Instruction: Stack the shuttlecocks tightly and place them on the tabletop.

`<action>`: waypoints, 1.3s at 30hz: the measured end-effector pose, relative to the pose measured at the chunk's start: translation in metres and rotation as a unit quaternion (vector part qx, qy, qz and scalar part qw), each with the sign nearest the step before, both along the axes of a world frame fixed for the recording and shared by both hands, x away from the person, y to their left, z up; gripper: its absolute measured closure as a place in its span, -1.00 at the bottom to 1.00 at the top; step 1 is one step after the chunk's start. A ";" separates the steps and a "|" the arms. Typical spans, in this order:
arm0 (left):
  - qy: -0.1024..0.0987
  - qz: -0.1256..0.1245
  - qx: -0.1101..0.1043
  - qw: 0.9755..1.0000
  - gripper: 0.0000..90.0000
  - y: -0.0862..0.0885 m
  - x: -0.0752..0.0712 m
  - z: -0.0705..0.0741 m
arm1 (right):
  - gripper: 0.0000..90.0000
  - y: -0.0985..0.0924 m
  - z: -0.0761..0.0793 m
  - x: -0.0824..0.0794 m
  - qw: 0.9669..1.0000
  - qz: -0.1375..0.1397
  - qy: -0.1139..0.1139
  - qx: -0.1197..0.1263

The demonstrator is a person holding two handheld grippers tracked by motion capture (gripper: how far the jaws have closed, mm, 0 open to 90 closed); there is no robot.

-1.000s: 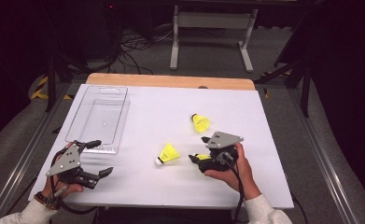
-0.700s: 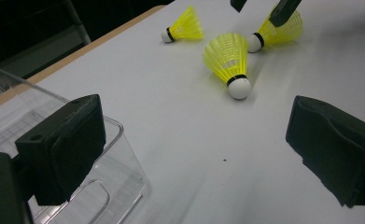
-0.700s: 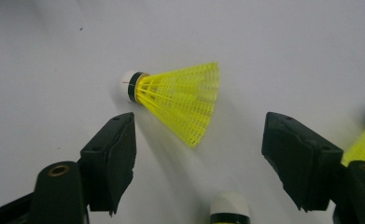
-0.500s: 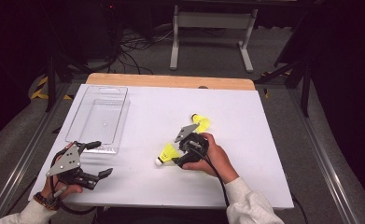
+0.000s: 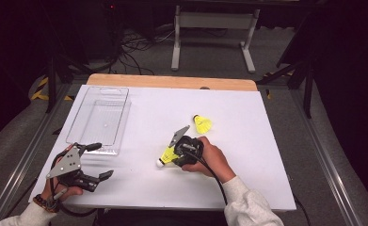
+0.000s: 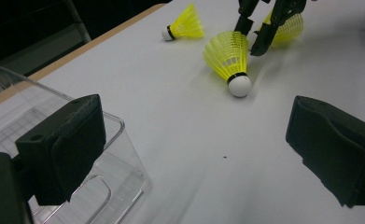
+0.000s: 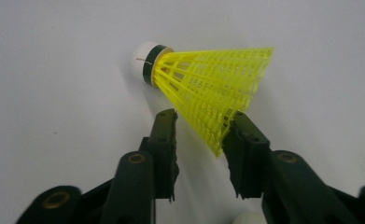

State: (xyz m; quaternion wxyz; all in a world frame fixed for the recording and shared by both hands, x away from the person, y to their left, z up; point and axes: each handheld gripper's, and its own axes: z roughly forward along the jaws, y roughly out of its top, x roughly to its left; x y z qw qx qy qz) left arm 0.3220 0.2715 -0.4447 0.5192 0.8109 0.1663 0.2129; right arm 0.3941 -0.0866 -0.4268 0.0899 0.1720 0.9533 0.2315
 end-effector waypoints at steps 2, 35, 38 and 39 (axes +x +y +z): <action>0.000 0.000 -0.001 1.000 -0.88 0.000 0.000 0.000 | 0.70 0.000 0.000 -0.001 1.000 0.005 0.000 -0.001; 0.003 0.007 -0.007 1.000 -0.87 0.004 -0.001 0.001 | 1.00 0.025 0.016 0.004 0.998 0.009 -0.061 0.014; 0.006 0.005 -0.008 1.000 -0.87 0.006 -0.003 0.000 | 1.00 0.031 0.016 0.012 0.998 0.004 -0.057 0.017; 0.005 0.005 -0.011 1.000 -0.87 0.006 -0.004 0.000 | 1.00 0.033 0.016 0.014 0.998 0.000 -0.054 0.019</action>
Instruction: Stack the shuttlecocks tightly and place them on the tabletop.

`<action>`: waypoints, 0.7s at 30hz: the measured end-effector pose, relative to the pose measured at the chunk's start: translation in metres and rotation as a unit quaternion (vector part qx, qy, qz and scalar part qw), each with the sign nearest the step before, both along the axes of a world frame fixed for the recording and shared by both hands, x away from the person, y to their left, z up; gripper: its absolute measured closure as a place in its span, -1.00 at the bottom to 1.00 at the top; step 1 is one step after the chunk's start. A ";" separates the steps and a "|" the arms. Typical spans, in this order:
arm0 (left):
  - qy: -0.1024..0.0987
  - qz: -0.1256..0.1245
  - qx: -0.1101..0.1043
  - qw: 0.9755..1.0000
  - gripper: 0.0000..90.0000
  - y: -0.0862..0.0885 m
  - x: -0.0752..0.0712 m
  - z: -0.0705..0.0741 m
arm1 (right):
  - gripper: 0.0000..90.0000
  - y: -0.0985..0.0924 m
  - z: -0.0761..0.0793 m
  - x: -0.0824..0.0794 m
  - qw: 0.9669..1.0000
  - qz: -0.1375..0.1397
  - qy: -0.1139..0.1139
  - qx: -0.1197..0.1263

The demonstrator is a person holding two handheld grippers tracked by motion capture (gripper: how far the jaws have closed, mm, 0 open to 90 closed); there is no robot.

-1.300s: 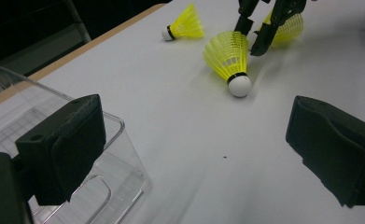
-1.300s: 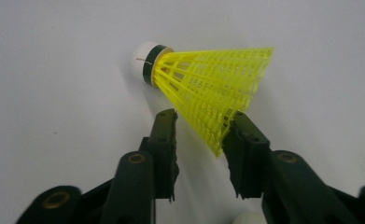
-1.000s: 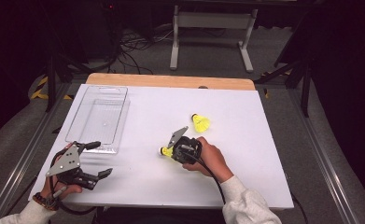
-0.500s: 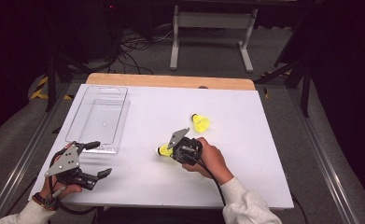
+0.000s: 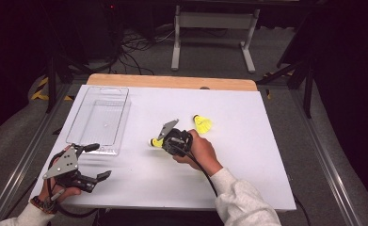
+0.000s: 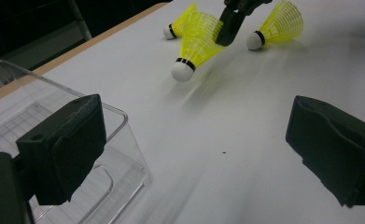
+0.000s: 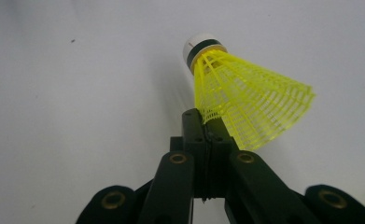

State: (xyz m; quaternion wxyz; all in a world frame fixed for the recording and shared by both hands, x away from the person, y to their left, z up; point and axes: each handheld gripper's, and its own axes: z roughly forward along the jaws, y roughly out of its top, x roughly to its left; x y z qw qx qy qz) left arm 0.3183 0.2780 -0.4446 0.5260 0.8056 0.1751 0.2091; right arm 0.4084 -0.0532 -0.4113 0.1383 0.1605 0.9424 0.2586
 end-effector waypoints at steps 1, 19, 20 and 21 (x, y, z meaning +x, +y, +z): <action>-0.001 -0.001 0.001 1.000 -0.87 0.000 0.000 0.000 | 1.00 0.003 -0.001 0.004 1.000 -0.004 0.002 -0.001; 0.006 -0.011 0.010 1.000 -0.87 -0.005 0.002 -0.002 | 0.87 0.029 -0.023 0.034 0.997 -0.045 0.029 -0.052; 0.006 -0.011 0.010 1.000 -0.87 -0.005 0.002 -0.002 | 0.87 0.030 -0.026 0.036 0.996 -0.046 0.038 -0.061; 0.006 -0.011 0.011 1.000 -0.87 -0.005 0.002 -0.002 | 0.88 0.031 -0.029 0.037 0.996 -0.049 0.044 -0.066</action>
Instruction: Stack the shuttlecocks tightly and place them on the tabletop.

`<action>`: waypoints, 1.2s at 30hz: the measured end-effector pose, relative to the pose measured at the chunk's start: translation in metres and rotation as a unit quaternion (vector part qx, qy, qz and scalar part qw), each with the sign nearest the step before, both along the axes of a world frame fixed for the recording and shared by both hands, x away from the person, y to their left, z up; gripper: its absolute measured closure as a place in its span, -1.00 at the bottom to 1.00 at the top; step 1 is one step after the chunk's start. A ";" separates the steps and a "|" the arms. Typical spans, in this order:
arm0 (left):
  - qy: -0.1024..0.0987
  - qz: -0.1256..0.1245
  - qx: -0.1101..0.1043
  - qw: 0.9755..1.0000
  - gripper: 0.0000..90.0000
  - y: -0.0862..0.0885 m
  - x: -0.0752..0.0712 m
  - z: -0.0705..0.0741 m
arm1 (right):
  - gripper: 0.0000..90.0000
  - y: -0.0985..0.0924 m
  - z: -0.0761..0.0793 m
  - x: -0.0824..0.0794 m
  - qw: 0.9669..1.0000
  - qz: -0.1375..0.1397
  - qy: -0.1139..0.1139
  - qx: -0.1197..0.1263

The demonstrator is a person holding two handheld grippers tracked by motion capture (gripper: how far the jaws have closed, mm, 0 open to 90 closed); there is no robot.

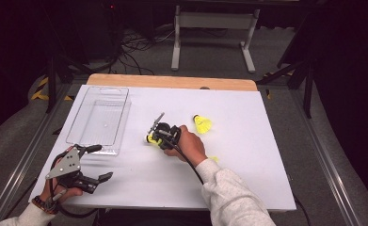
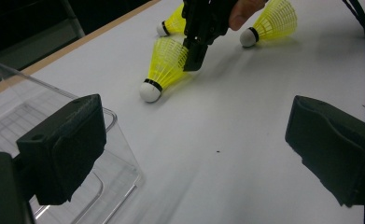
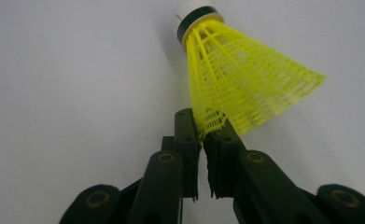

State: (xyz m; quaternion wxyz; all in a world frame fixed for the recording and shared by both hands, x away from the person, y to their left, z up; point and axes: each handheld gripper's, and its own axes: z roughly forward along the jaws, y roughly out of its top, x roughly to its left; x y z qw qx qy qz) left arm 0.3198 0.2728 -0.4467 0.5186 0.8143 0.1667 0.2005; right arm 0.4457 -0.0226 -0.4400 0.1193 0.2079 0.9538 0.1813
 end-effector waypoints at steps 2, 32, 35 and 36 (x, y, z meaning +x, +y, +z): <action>0.000 -0.001 0.001 1.000 -0.87 0.000 0.000 0.000 | 0.77 0.001 -0.004 0.002 1.000 -0.004 0.009 -0.006; 0.001 -0.001 0.005 1.000 -0.87 -0.001 0.002 -0.002 | 0.57 0.000 0.000 0.003 0.999 -0.028 -0.015 0.009; 0.002 -0.001 0.005 1.000 -0.87 -0.001 0.002 -0.001 | 0.34 -0.004 0.003 0.002 0.999 -0.029 -0.013 0.014; 0.002 -0.001 0.005 1.000 -0.87 -0.001 0.002 -0.001 | 0.25 -0.006 0.006 0.001 0.999 -0.032 -0.017 0.018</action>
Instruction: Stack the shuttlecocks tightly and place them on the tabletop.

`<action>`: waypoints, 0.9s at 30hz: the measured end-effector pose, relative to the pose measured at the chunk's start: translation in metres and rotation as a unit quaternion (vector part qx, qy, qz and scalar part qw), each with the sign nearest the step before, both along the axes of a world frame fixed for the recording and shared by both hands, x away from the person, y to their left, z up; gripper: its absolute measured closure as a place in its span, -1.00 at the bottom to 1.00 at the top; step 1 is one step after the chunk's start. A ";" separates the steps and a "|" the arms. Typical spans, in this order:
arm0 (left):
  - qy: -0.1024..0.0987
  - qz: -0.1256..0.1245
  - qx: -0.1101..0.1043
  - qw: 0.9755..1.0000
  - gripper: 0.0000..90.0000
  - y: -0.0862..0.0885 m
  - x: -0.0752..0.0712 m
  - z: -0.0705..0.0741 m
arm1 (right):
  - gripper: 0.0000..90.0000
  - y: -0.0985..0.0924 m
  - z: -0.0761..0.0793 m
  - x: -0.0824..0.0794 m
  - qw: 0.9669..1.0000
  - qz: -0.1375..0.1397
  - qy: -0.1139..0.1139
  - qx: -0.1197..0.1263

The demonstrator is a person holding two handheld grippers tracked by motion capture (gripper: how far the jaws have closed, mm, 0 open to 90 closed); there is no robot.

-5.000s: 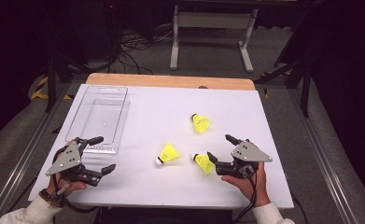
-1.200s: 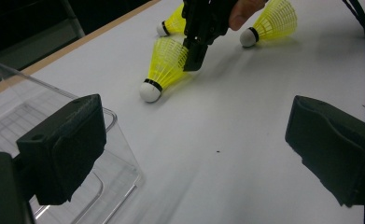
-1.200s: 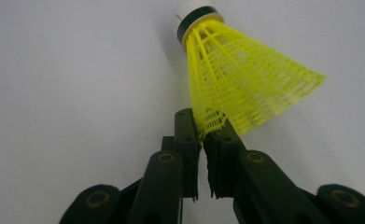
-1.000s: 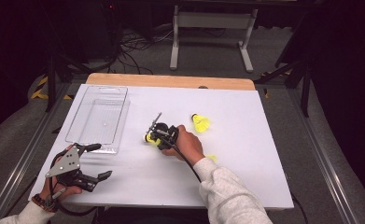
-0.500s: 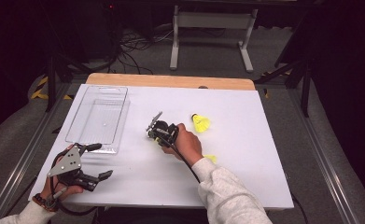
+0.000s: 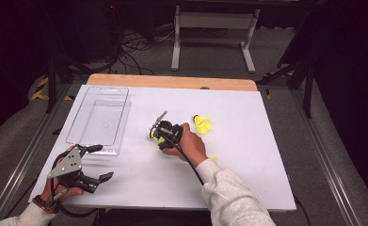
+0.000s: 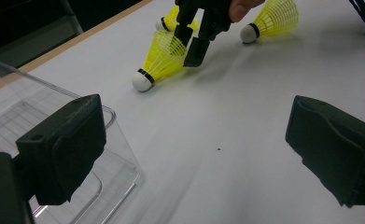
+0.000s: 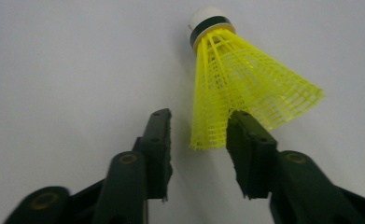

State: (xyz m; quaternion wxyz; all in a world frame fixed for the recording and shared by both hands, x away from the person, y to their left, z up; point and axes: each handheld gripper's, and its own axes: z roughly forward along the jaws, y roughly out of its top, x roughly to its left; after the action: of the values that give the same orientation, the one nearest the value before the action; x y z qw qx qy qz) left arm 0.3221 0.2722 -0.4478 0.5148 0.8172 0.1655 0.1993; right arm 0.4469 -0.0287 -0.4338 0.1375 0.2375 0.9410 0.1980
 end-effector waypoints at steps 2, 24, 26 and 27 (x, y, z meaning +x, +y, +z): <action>0.000 0.000 0.000 1.000 -0.87 0.000 0.000 0.000 | 0.16 -0.004 0.006 -0.002 1.000 -0.001 -0.005 0.010; -0.002 0.005 0.004 1.000 -0.87 -0.001 0.000 -0.001 | -0.15 -0.083 0.054 -0.062 0.985 0.013 -0.115 0.125; -0.002 0.005 0.004 1.000 -0.87 -0.001 0.000 -0.001 | -0.19 -0.091 0.051 -0.069 0.983 0.012 -0.122 0.134; -0.002 0.006 0.004 1.000 -0.87 -0.001 0.000 -0.001 | -0.20 -0.096 0.050 -0.073 0.982 0.011 -0.130 0.139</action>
State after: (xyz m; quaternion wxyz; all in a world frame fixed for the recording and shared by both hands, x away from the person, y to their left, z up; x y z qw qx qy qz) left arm 0.3225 0.2713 -0.4486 0.5110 0.8177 0.1685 0.2046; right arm 0.3735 -0.1248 -0.3836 0.2227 0.2164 0.8808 0.3573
